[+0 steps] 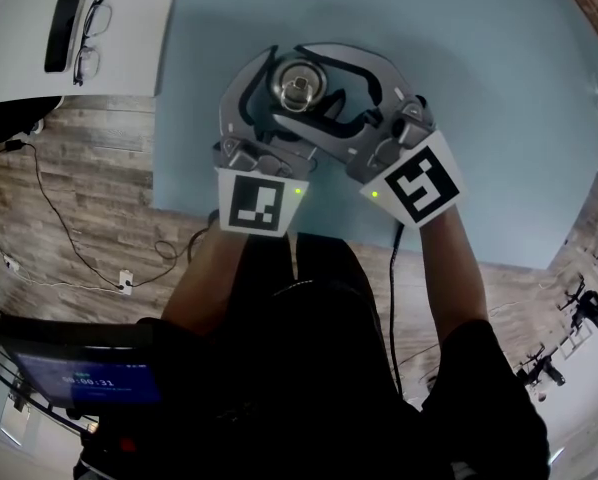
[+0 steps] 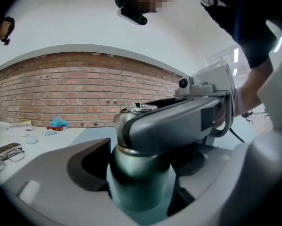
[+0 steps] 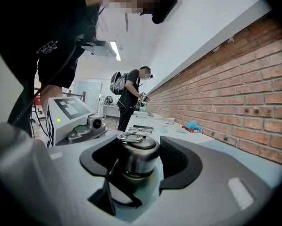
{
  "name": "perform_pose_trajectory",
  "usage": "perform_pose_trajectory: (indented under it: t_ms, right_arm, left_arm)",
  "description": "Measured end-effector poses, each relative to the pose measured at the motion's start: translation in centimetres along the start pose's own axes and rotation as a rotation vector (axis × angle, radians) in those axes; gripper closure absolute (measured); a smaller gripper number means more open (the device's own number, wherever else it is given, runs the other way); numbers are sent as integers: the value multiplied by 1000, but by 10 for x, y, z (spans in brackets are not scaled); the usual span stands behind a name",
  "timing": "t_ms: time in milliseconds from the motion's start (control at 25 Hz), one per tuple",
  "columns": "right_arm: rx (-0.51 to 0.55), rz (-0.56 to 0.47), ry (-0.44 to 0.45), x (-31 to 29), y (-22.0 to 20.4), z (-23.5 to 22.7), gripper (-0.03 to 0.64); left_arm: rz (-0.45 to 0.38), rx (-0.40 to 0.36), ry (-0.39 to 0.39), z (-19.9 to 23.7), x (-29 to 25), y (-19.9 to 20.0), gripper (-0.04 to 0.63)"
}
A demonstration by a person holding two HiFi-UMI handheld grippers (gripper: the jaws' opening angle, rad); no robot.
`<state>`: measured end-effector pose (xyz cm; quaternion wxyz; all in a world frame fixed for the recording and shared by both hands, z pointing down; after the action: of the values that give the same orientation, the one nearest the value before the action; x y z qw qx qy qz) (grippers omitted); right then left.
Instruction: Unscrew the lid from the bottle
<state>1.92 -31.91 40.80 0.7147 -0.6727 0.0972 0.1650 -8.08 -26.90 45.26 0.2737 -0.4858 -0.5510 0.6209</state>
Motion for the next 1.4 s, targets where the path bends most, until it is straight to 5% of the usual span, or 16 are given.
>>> perform_pose_trajectory:
  t_ms: [1120, 1400]
  right_arm:
    - [-16, -79, 96, -3, -1, -9, 354]
    - [-24, -92, 101, -3, 0, -10, 353]
  left_arm:
    - [-45, -106, -364, 28, -2, -6, 231]
    - [-42, -107, -385, 30, -2, -6, 230]
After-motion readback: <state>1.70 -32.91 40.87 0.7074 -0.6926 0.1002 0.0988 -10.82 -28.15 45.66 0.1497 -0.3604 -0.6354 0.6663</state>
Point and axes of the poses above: the fingertips, and each gripper's own axes: x backward along the fingers, z to its left, y out of its top, the point moved 10 cm from there along x, backward along the fingers, and after that the axes turned 7 degrees about z, right-handed, at the moved point
